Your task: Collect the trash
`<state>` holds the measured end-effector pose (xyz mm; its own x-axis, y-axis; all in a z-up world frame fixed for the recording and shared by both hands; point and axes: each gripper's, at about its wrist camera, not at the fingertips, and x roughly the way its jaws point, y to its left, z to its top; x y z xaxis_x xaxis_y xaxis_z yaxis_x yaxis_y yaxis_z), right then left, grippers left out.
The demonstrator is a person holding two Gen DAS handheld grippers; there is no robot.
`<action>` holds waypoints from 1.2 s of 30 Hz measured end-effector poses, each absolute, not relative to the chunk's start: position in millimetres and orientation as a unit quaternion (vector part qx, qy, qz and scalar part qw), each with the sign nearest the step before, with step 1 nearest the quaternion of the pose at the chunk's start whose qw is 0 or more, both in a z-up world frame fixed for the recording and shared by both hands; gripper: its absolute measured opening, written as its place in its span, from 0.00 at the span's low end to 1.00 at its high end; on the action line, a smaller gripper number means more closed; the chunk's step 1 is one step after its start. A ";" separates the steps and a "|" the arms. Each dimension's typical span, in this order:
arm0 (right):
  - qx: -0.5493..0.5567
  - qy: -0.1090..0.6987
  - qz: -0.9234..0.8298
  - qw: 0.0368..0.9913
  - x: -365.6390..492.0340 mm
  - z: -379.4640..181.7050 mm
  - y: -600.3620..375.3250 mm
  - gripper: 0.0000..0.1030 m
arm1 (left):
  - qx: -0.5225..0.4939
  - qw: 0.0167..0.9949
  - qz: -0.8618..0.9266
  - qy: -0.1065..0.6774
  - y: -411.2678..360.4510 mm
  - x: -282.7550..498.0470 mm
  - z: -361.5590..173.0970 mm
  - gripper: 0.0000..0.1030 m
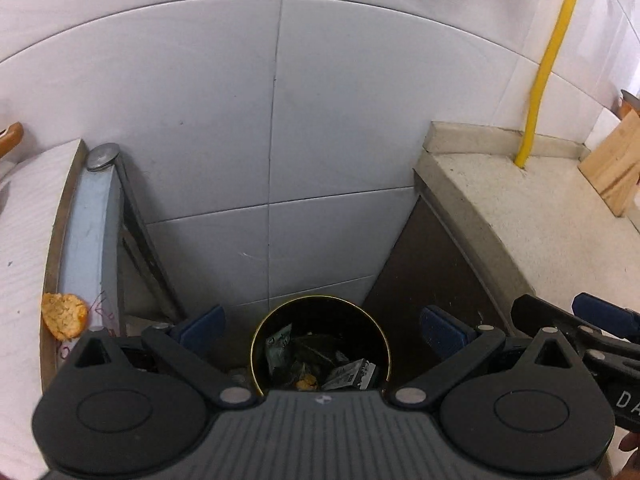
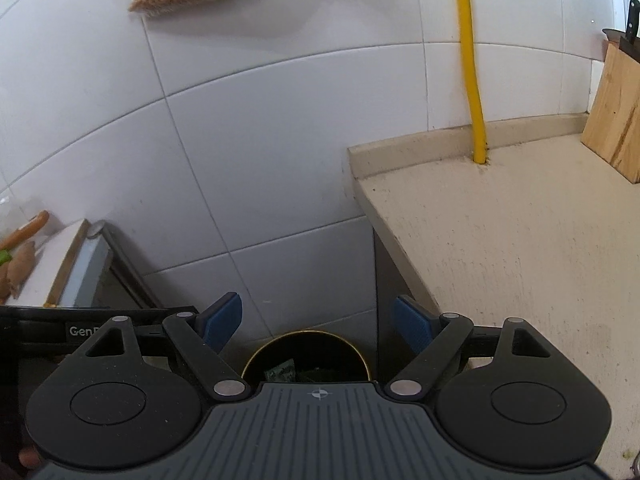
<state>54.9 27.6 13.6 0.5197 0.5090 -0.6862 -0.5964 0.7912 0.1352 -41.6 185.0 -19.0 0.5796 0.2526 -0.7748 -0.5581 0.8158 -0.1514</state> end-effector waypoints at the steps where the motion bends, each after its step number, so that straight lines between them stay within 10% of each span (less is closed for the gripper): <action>1: -0.058 0.374 0.317 0.870 54.5 13.6 27.3 0.85 | -0.192 0.868 0.233 0.395 185.8 -40.7 -18.9 0.98; 36: -0.079 0.402 0.298 0.862 52.3 1.4 36.6 0.85 | -0.197 0.850 0.232 0.430 197.2 -36.5 -34.3 0.98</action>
